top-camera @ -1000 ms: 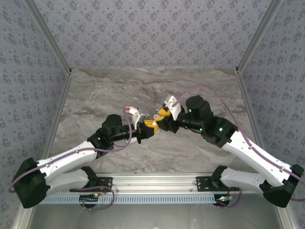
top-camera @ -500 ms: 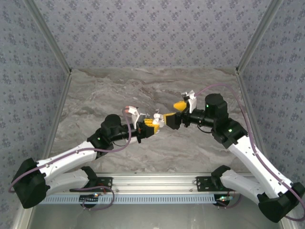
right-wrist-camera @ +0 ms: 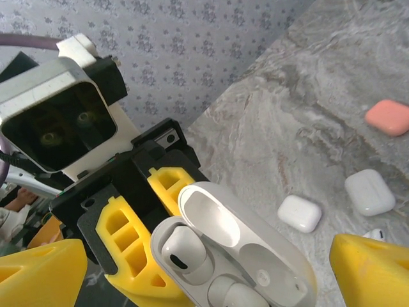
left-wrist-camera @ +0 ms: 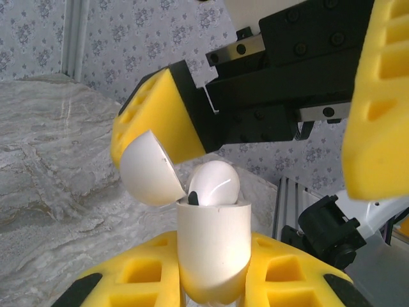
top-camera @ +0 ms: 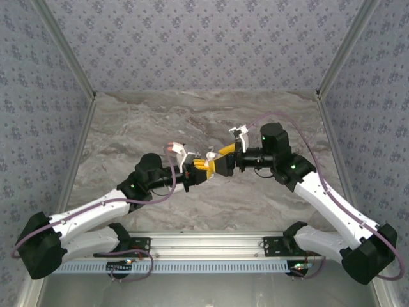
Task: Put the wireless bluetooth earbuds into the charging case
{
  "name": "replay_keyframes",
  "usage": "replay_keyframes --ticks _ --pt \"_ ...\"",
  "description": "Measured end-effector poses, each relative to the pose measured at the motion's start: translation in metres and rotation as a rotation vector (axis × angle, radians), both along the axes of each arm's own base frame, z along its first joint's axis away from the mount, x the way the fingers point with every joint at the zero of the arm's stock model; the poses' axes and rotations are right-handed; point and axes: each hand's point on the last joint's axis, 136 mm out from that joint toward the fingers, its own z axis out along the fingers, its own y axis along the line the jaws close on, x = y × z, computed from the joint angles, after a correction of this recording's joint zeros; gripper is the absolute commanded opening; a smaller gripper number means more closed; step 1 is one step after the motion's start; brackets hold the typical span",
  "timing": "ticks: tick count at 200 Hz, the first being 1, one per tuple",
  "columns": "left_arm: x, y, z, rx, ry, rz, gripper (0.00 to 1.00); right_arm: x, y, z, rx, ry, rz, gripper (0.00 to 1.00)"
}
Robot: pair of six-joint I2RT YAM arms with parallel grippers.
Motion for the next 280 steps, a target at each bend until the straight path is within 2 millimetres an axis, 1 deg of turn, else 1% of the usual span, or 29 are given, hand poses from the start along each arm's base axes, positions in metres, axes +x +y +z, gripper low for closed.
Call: replay_keyframes --ticks 23,39,53,85,137,150,173,196,219,233,250,265,280 --pt "0.000 0.000 0.000 0.000 0.000 0.000 0.00 -0.006 0.004 0.002 0.004 0.008 0.033 0.99" --pt "0.000 0.000 0.001 -0.002 -0.002 0.000 0.00 -0.008 0.005 0.007 0.008 -0.007 0.045 0.93" --pt "-0.001 0.001 0.003 -0.007 -0.007 0.000 0.00 -0.009 0.004 0.007 0.002 -0.015 0.047 0.90" --pt "-0.005 0.000 0.004 -0.010 -0.009 -0.015 0.00 -0.013 0.000 0.008 -0.011 -0.028 0.047 0.88" --pt "-0.005 -0.001 0.003 -0.007 -0.006 -0.014 0.00 -0.022 -0.008 0.017 -0.008 -0.073 0.040 0.88" --pt "-0.005 -0.001 0.003 -0.005 -0.005 -0.014 0.00 -0.024 -0.009 0.017 -0.012 -0.076 0.042 0.88" --pt "-0.004 -0.002 0.001 -0.001 -0.001 -0.013 0.00 -0.021 -0.011 0.011 -0.040 -0.070 0.022 0.89" --pt "-0.003 -0.002 -0.001 0.005 0.003 -0.010 0.00 -0.012 -0.017 0.006 -0.084 -0.078 -0.039 0.91" --pt "0.000 -0.002 -0.003 0.020 0.014 0.004 0.00 0.003 -0.033 0.006 -0.124 -0.114 -0.158 1.00" --pt "0.003 -0.004 -0.005 0.033 0.025 0.014 0.00 0.013 -0.048 0.010 -0.145 -0.149 -0.254 1.00" --pt "0.010 -0.007 -0.012 0.057 0.048 0.031 0.00 0.025 -0.072 0.013 -0.190 -0.182 -0.402 1.00" --pt "0.016 -0.011 -0.024 0.089 0.081 0.047 0.00 0.035 -0.095 0.006 -0.253 -0.174 -0.534 1.00" --pt "0.024 -0.015 -0.038 0.132 0.120 0.069 0.00 0.043 -0.119 -0.011 -0.339 -0.130 -0.656 1.00"
